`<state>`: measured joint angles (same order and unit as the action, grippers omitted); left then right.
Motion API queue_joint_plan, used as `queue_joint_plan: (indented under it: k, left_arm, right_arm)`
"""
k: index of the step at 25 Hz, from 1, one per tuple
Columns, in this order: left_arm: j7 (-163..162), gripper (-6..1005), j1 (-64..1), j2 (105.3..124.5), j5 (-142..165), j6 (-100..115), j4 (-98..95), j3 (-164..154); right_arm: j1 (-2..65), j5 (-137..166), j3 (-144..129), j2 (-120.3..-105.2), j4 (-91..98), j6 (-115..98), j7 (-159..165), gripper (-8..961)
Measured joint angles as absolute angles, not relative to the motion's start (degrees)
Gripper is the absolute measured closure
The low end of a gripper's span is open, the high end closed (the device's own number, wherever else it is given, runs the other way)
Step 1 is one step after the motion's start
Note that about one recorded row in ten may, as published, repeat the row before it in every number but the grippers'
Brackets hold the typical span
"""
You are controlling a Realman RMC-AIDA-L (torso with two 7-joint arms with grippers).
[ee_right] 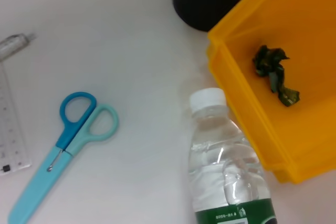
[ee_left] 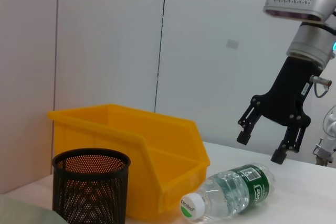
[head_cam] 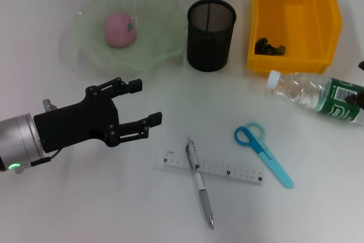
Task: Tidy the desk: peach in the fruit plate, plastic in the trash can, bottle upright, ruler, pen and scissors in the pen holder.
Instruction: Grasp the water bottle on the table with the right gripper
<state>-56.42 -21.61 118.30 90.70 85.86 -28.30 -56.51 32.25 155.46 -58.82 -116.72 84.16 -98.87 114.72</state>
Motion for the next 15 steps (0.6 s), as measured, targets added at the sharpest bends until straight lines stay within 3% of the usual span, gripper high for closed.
queue_joint_plan:
  k: [15]
  left_arm:
    - [-56.4, 164, -21.8, 118.21, 90.7, 85.9, -28.3, -56.5]
  right_arm:
    - [35.0, 157.7, -55.8, -116.73, 74.0, -92.5, 114.3, 131]
